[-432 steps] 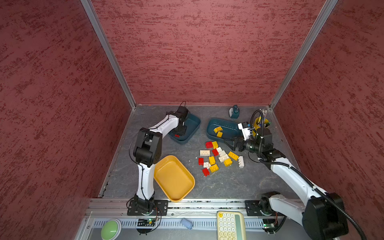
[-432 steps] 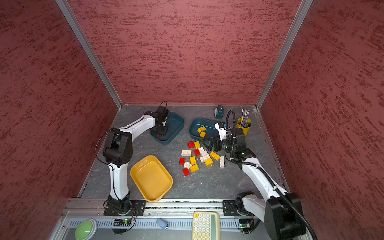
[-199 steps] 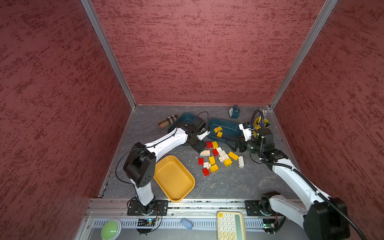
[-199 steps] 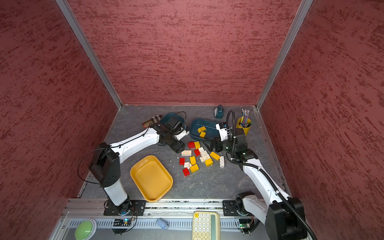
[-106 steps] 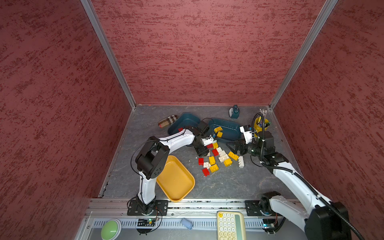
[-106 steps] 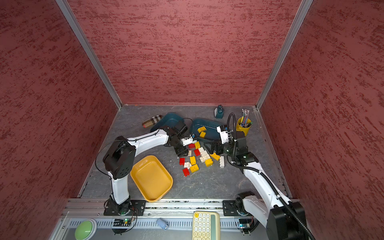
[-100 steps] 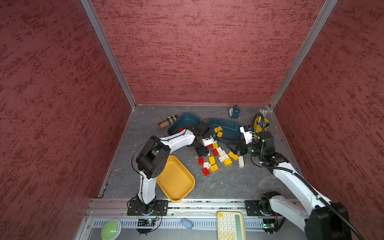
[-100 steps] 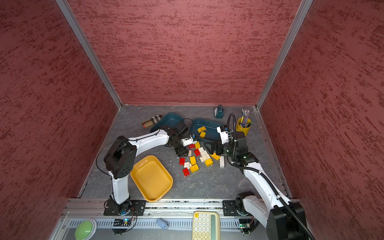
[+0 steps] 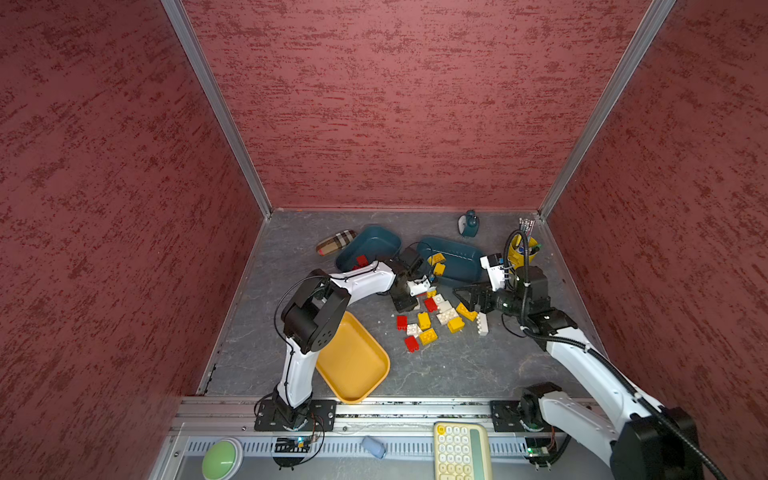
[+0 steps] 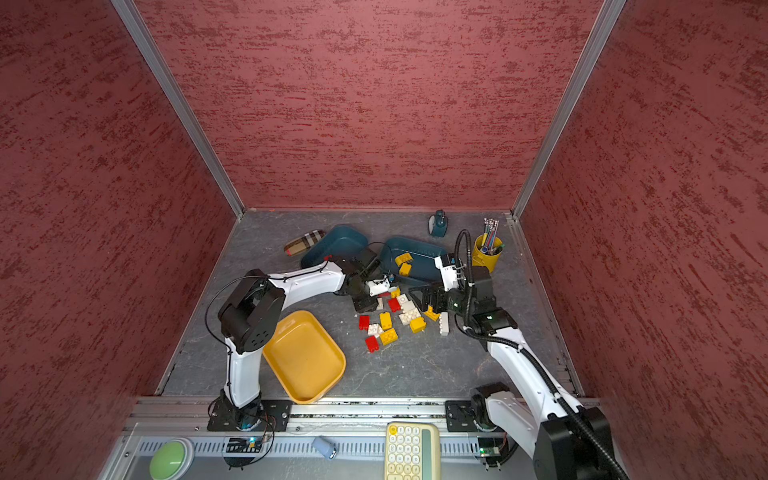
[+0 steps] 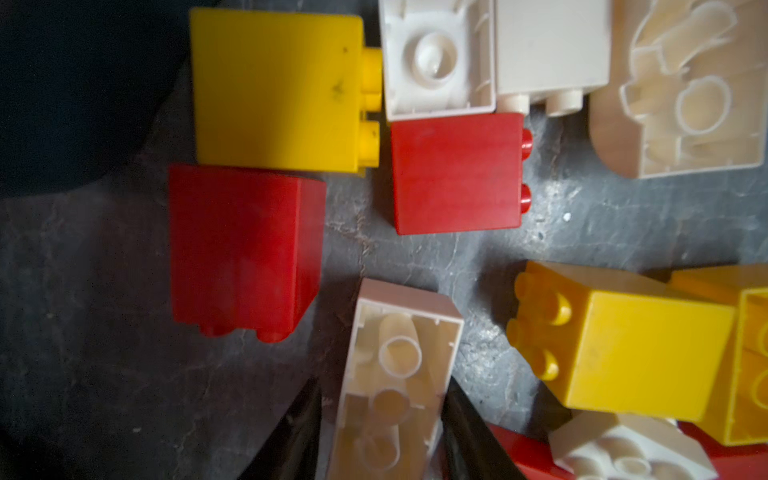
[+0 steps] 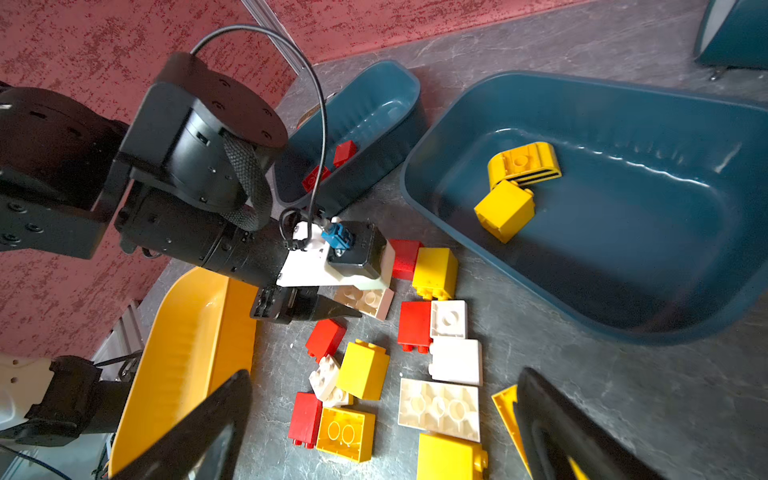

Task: Sort the legos into containers by color
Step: 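Carry the white brick with the left gripper and release it into the yellow tray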

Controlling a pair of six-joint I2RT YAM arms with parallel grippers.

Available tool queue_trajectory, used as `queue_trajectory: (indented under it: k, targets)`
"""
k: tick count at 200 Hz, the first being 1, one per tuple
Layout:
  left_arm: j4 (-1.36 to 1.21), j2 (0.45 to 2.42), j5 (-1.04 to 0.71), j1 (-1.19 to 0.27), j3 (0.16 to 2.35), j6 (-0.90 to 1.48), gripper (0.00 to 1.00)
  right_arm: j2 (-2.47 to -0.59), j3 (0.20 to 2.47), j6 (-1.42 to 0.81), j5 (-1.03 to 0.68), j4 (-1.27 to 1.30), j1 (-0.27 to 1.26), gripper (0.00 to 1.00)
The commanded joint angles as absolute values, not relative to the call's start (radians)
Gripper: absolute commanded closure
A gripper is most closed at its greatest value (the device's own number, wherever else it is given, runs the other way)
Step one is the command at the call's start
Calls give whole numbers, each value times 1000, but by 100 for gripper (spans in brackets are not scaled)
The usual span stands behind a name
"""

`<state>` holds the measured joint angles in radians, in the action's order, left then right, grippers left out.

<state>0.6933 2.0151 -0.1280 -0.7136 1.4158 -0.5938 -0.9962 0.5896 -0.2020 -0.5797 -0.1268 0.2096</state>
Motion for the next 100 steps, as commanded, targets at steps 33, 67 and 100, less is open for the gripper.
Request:
queue_trajectory:
  k: [33,67,100]
  targets:
    - [699,2056,-123,-717,1448,-617,61,-976,577,-190,-573,-124,202,1]
    - [717,2024,-114,-717,1453,-605,69,-971,578,-193,-577,-127,201,1]
    - [796,1959,-118,-714,1476,-540,70,-975,589,-197,-596,-120,201,1]
